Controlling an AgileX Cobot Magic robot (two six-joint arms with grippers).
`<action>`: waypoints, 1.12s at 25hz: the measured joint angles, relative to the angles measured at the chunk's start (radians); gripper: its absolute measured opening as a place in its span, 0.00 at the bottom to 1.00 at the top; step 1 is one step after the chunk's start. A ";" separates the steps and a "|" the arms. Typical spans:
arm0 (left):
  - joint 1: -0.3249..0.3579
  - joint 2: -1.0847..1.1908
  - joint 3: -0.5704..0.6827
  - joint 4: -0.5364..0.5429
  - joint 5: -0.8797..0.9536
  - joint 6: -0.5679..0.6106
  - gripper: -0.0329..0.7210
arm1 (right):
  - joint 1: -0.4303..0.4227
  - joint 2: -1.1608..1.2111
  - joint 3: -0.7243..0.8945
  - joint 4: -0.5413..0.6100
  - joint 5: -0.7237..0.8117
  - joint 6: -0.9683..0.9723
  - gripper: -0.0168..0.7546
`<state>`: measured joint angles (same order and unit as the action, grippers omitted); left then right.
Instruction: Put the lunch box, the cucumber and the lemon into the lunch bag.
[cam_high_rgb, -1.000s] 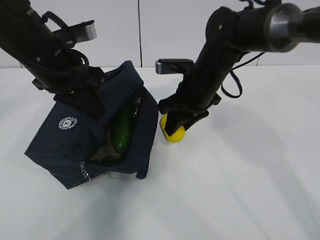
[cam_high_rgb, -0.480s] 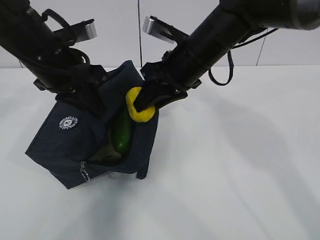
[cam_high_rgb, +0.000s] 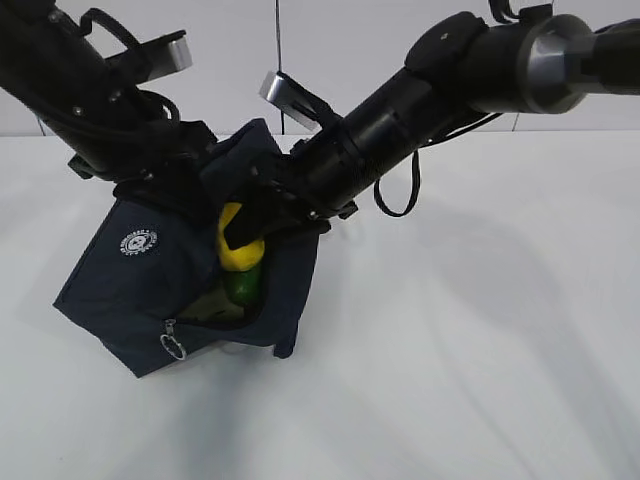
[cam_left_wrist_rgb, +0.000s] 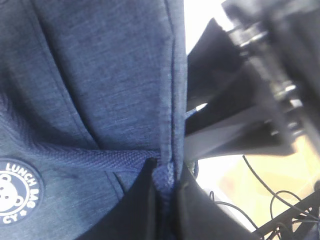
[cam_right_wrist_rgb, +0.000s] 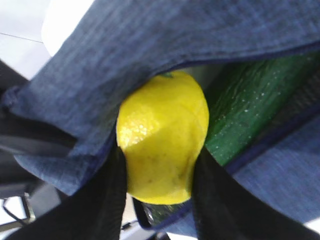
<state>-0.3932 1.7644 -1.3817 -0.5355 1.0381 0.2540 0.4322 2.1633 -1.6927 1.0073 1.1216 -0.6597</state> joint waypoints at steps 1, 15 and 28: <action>0.000 -0.002 0.000 0.000 0.000 0.000 0.06 | 0.000 0.006 0.000 0.016 0.002 -0.007 0.40; 0.000 -0.002 0.000 -0.004 0.003 0.000 0.06 | 0.000 0.037 0.000 0.087 0.018 -0.063 0.57; 0.007 -0.022 0.000 -0.004 0.012 0.000 0.06 | 0.000 0.038 0.000 0.096 0.025 -0.093 0.58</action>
<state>-0.3866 1.7423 -1.3817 -0.5394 1.0499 0.2540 0.4322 2.2017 -1.6927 1.1032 1.1469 -0.7529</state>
